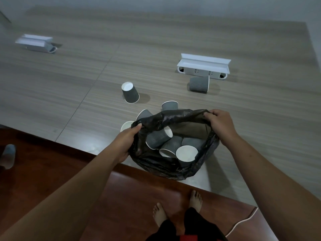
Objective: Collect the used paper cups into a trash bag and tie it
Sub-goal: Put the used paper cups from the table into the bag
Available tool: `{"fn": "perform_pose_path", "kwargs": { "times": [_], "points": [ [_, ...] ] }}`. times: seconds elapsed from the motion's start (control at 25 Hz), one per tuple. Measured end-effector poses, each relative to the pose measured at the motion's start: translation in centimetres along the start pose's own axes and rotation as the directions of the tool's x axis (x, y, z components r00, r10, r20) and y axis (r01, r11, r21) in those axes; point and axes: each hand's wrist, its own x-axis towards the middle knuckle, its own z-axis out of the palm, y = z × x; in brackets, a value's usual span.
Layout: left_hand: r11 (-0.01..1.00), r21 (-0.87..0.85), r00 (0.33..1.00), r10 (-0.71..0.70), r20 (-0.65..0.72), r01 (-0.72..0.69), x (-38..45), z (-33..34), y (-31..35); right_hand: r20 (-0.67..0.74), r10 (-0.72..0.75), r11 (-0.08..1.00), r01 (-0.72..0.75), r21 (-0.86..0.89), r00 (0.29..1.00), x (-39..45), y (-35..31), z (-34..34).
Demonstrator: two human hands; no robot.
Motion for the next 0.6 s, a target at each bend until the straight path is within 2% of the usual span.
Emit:
{"fn": "perform_pose_path", "kwargs": {
  "times": [0.12, 0.24, 0.32, 0.44, 0.6],
  "points": [
    [0.999, 0.030, 0.998, 0.026, -0.055, -0.025, 0.4, -0.3, -0.5, 0.103, -0.017, 0.999, 0.021, -0.040, 0.995, 0.6, -0.7, 0.0],
    [0.999, -0.048, 0.997, 0.019, -0.081, -0.023, 0.8, -0.3, -0.2, 0.016, -0.110, 0.979, 0.111, -0.169, 0.994, 2.3, -1.8, 0.8],
    [0.999, -0.027, 0.997, 0.023, -0.072, -0.025, 1.0, 0.0, 0.1, 0.022, -0.168, 0.941, 0.167, -0.294, 0.985, 4.2, -2.5, 2.5],
    [0.996, 0.063, 0.996, 0.060, -0.063, -0.056, 1.1, 0.6, -0.1, 0.132, -0.052, 0.916, 0.100, -0.389, 0.990, 7.6, -3.3, 6.2],
    [0.990, 0.119, 0.993, 0.082, -0.087, -0.072, 1.0, 0.7, -0.5, 0.202, 0.148, 0.878, -0.034, -0.478, 0.968, 9.7, -4.2, 10.6]
  ]
}}
